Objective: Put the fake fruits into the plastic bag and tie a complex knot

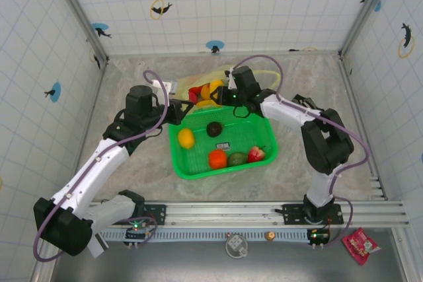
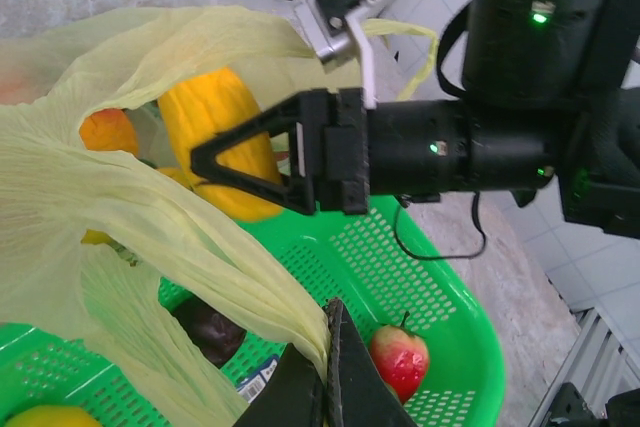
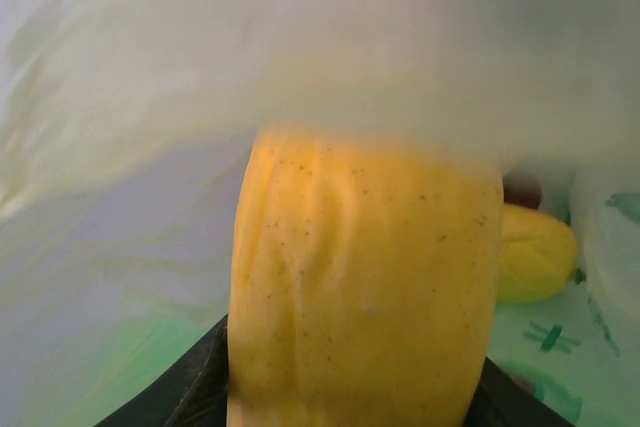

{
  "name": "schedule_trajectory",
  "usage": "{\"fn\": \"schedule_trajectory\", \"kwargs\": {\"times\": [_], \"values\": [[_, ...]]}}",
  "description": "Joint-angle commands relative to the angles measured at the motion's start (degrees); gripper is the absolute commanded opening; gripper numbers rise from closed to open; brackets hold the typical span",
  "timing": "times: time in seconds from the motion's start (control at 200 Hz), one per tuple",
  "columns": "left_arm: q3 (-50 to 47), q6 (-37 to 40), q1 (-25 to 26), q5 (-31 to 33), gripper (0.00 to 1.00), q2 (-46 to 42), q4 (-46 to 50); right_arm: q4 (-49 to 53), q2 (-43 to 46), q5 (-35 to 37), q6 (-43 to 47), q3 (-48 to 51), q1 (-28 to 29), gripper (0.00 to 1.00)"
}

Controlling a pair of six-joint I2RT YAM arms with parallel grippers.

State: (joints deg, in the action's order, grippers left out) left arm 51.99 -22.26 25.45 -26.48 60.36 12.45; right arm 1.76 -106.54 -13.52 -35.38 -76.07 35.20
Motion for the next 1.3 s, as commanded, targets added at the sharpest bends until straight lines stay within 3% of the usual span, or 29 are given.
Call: {"fn": "schedule_trajectory", "kwargs": {"times": [0.0, 0.145, 0.28, 0.445, 0.716, 0.911, 1.086, 1.161, 1.296], "values": [[1.24, 1.27, 0.21, -0.39, 0.0, 0.2, 0.21, 2.27, -3.61, 3.29, -5.61, -6.53, -1.63, 0.49], [1.69, 1.09, 0.21, 0.72, 0.0, 0.44, -0.31, 3.92, -7.45, 8.95, -9.52, -10.37, -2.86, 0.54], [2.66, -0.04, 0.21, 1.84, 0.0, 1.2, -1.55, 5.81, -8.53, 13.82, -8.99, -12.38, -2.7, 0.76], [2.69, -0.15, 0.21, 1.52, 0.0, 1.95, -1.64, 4.68, -5.75, 14.56, -5.74, -10.63, -1.55, 0.78], [1.97, -0.48, 0.21, 1.64, 0.0, 2.41, -2.17, -0.79, 2.73, 9.49, -0.05, -3.44, -0.14, 0.63], [1.22, -1.83, 0.06, 2.03, 0.0, 2.49, -3.11, -2.37, 11.04, 12.23, 7.28, 4.11, 4.16, 0.4], [1.09, -2.26, -0.13, 1.84, 0.0, 2.51, -4.01, -2.45, 19.99, 15.14, 11.95, 12.91, 7.5, 0.08], [1.34, -2.17, -0.23, 2.17, 0.0, 2.48, -4.02, -0.1, 23.59, 15.86, 13.11, 16.12, 7.65, 0.12], [2.67, -2.33, -0.4, 1.7, 0.0, 3.27, -4.61, 5.93, 29.92, 19.6, 12.58, 22.63, 5.95, 0.28]]}}
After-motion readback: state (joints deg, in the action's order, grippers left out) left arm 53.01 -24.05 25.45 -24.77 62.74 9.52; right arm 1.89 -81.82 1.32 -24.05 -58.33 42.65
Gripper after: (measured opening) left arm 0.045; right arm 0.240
